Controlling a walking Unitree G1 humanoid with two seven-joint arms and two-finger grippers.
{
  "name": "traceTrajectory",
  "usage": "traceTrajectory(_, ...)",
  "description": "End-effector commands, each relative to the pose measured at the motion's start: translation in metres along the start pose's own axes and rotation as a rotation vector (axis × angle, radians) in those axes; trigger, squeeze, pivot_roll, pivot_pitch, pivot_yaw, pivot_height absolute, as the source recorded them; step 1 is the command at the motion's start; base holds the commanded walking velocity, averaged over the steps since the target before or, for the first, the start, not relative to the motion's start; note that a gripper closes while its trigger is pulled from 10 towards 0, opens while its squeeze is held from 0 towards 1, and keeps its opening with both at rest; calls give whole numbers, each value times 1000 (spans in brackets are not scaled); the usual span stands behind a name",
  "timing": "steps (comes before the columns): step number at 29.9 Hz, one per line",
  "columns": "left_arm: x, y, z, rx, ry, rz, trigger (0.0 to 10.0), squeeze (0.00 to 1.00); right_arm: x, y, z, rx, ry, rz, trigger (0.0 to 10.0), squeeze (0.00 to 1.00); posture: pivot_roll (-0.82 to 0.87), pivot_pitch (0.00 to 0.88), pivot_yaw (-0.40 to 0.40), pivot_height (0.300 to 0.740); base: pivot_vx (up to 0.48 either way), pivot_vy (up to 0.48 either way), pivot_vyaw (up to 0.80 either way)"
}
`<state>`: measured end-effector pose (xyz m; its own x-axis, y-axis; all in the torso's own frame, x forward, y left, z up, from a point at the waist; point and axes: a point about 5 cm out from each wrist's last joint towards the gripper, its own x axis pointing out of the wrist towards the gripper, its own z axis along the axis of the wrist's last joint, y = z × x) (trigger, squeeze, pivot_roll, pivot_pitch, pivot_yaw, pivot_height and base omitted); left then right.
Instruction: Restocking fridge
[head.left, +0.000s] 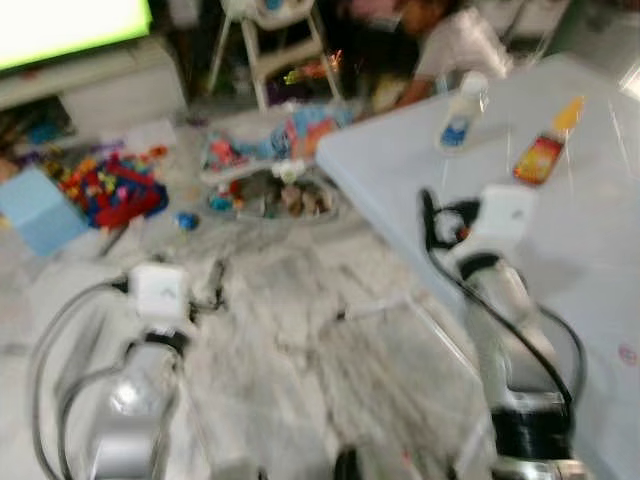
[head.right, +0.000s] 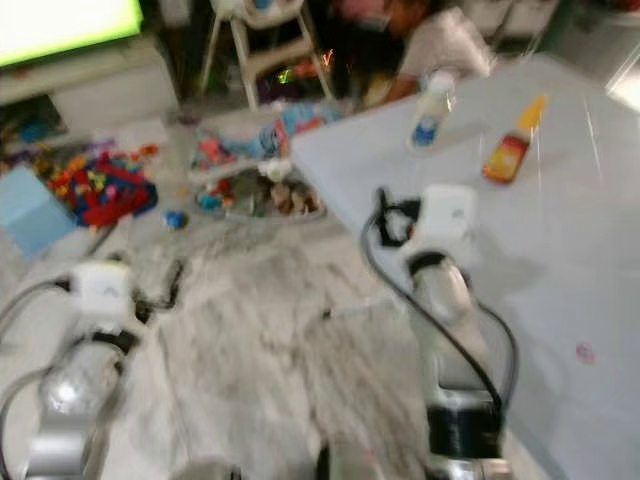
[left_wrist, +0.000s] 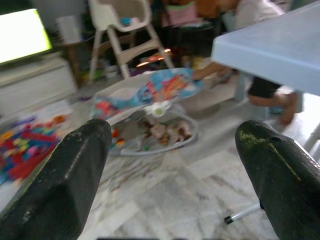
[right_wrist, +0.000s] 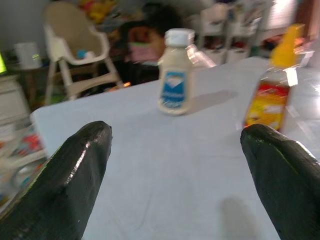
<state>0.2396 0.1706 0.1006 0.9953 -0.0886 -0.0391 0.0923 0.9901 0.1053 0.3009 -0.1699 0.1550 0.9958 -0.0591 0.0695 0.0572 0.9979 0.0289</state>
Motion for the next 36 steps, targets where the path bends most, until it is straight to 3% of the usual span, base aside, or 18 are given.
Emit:
traceTrajectory(1,-5,6,-3,11,12,22,10000,0,-1,6,-1,-5,-1,12,10000,0,-13,115,-32,740,0,0,-800)
traceTrajectory(16,-5,5,-2,13,4,-10,10000,0,2,2,2,-92,-38,-25,10000,0,-7,116,-25,740,55,0,-729)
traceTrajectory(36,-2,1,-1,13,-14,-31,10000,0,11,-3,7,-139,-78,-38,10000,0,-3,109,-31,740,425,0,0)
